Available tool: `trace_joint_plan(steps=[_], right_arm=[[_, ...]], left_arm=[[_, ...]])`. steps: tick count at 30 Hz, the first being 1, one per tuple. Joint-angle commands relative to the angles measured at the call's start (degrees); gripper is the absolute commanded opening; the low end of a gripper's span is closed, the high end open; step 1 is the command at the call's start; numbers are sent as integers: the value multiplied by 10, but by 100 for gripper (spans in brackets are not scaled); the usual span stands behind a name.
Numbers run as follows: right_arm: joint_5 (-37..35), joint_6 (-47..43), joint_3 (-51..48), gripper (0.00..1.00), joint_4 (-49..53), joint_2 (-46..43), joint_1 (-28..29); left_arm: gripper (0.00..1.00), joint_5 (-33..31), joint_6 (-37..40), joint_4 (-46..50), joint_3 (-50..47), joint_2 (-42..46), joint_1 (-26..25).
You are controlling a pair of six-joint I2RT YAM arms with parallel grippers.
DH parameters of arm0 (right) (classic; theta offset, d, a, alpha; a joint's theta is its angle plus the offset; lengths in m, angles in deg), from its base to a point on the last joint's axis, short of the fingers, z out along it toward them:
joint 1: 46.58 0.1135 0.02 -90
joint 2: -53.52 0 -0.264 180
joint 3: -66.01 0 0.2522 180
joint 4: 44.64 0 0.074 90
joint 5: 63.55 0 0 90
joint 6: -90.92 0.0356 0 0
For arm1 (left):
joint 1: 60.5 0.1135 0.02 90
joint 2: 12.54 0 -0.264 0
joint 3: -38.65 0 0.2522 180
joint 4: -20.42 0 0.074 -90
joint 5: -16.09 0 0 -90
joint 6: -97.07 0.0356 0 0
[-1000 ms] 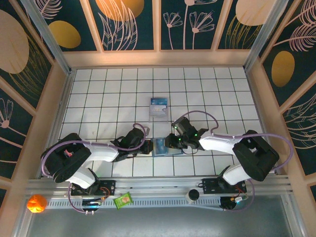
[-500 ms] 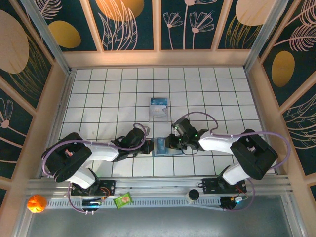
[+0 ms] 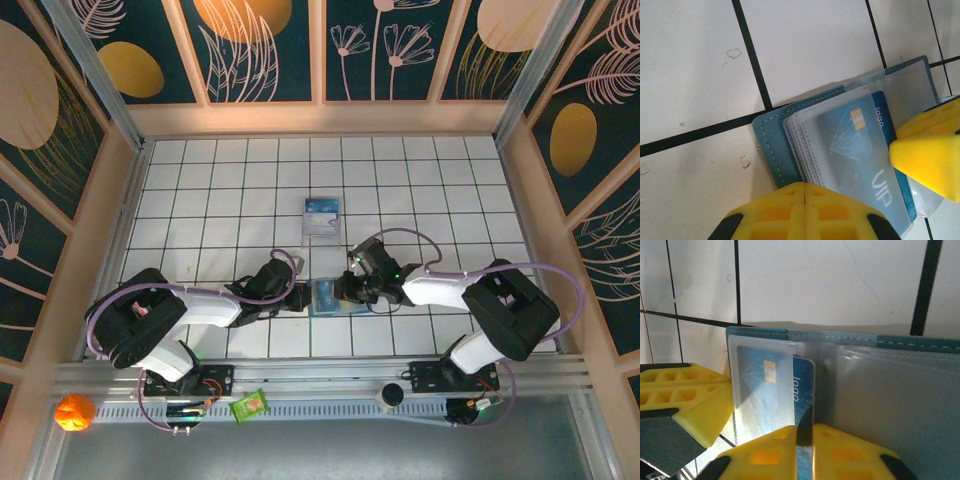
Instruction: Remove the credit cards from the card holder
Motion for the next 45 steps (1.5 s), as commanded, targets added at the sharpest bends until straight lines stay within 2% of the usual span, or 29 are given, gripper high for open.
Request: trace_joint_plan(steps=[1, 7, 14, 20, 26, 32, 34, 37, 40, 44, 45], right_arm=[[-3, 11, -19, 9, -2, -1, -8], [-28, 15, -41, 2, 28, -42, -27], [-66, 15, -53, 0, 96, -115, -47], [-96, -19, -17, 0, 163, -154, -51], [-132, -104, 62, 0, 227, -169, -45], [-130, -224, 159, 0, 243, -143, -21], [-155, -283, 201, 0, 253, -118, 0], [-234, -374, 271, 0, 276, -64, 29], [-264, -455, 323, 0, 276, -25, 28], [-243, -568, 387, 0, 293, 6, 22], [-228, -593, 410, 0, 307, 14, 16]], left_arm=[[0, -18, 13, 48, -13, -21, -1], [0, -20, 13, 46, -19, -18, 0], [0, -19, 18, 42, -22, -15, 3], [0, -15, 30, 45, -20, -6, 14], [2, -9, 45, 63, -25, 38, 33], [26, -4, 53, 87, -30, 105, 58], [35, -5, 53, 99, -32, 130, 66], [52, 0, 47, 108, -39, 169, 75], [64, 9, 37, 117, -47, 198, 80], [78, 15, 24, 135, -59, 232, 80], [86, 16, 20, 140, -63, 242, 80]])
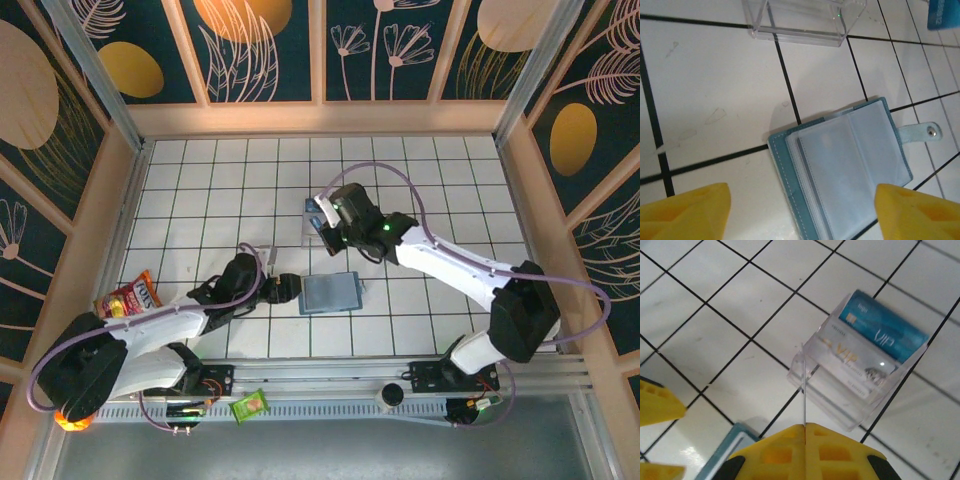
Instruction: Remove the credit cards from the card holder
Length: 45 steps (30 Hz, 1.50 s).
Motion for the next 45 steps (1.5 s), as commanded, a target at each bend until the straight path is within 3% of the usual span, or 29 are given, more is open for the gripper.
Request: trace_joint_plan(steps=[1, 2, 11, 19, 45], right_arm=[[7, -147, 73, 0, 45, 18, -14], [9, -172, 93, 0, 58, 24, -15], [52, -326, 267, 0, 178, 131, -33], [34, -410, 393, 0, 263, 235, -56], [29, -555, 375, 0, 219, 302, -88]], left_arm=[[93, 11, -12, 38, -15, 30, 4], [98, 10, -14, 45, -18, 40, 3], [99, -14, -25, 96, -9, 80, 4], [99, -65, -18, 145, 11, 80, 5], [99, -53, 5, 178, 71, -28, 13]])
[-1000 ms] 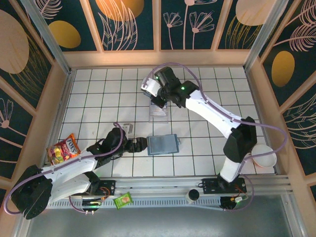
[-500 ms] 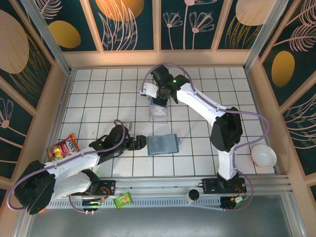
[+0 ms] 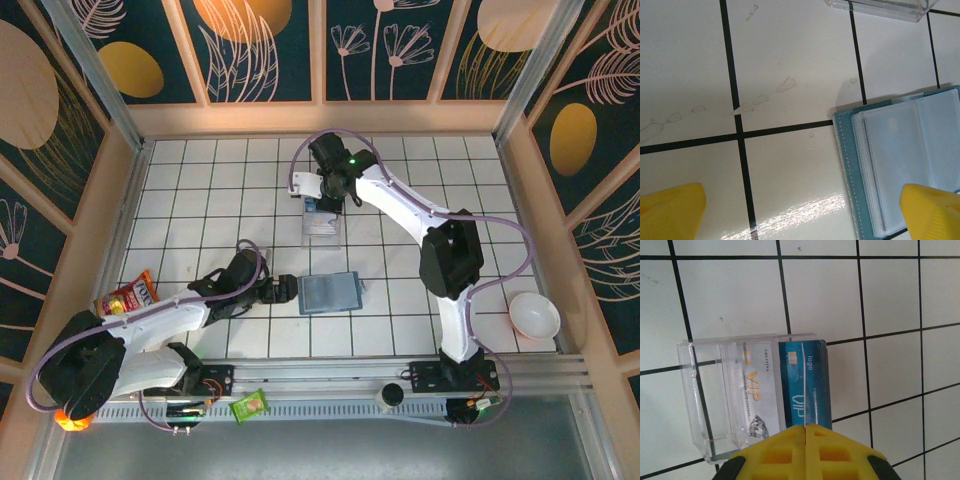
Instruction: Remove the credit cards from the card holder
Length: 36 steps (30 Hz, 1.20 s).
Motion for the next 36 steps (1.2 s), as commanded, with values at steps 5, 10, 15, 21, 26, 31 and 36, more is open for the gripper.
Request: trace_joint_plan(steps=[5, 10, 15, 21, 26, 31, 36], right_arm=[[-7, -33, -37, 0, -36, -5, -8], [-11, -33, -51, 0, -58, -8, -13], [-13, -35, -59, 0, -70, -7, -13], [-8, -37, -69, 0, -77, -9, -13], [-26, -31, -90, 1, -102, -13, -7], [-42, -16, -103, 36, -151, -28, -5], [-23, 28, -82, 38, -184, -52, -4]], left_arm=[[99, 4, 8, 15, 16, -18, 6], [99, 1, 6, 16, 14, -12, 7], [99, 0, 6, 17, 16, -11, 8], [99, 0, 5, 15, 16, -14, 8], [99, -1, 5, 15, 14, -12, 7], [99, 2, 1, 12, 8, -6, 9], [99, 3, -7, 5, -1, 12, 9]])
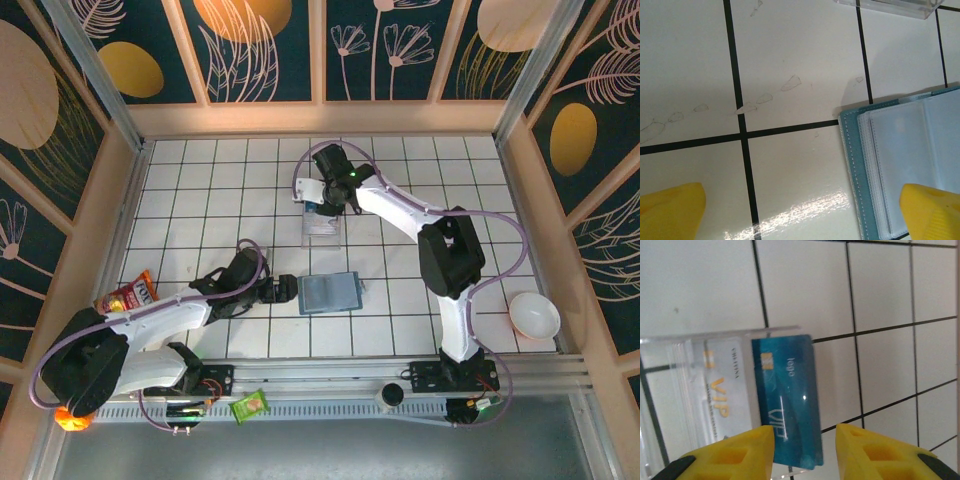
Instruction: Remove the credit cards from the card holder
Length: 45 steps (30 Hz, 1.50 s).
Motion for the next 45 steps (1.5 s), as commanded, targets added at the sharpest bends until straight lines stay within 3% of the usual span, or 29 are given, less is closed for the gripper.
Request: trace_joint_plan(steps=[1, 7, 15, 22, 28, 35, 45], right_arm=[[23, 47, 20, 38, -46, -56, 6], [46, 151, -23, 39, -143, -121, 23], [-56, 381, -155, 39, -309, -214, 77], [-20, 599, -258, 40, -286, -285, 104], [-11, 740, -355, 41, -190, -287, 140], [-39, 806, -433, 38, -150, -272, 217], [-96, 793, -399, 37, -116, -189, 274]], left_arm=[[99, 1, -10, 2, -6, 25, 5], [99, -23, -29, -15, -27, 80, 5], [99, -38, -55, -37, -67, 160, 5], [99, -53, -64, -44, -100, 224, 5], [99, -58, -66, -47, -125, 250, 5], [99, -60, -75, -57, -149, 257, 5], [99, -51, -80, -64, -163, 258, 5]])
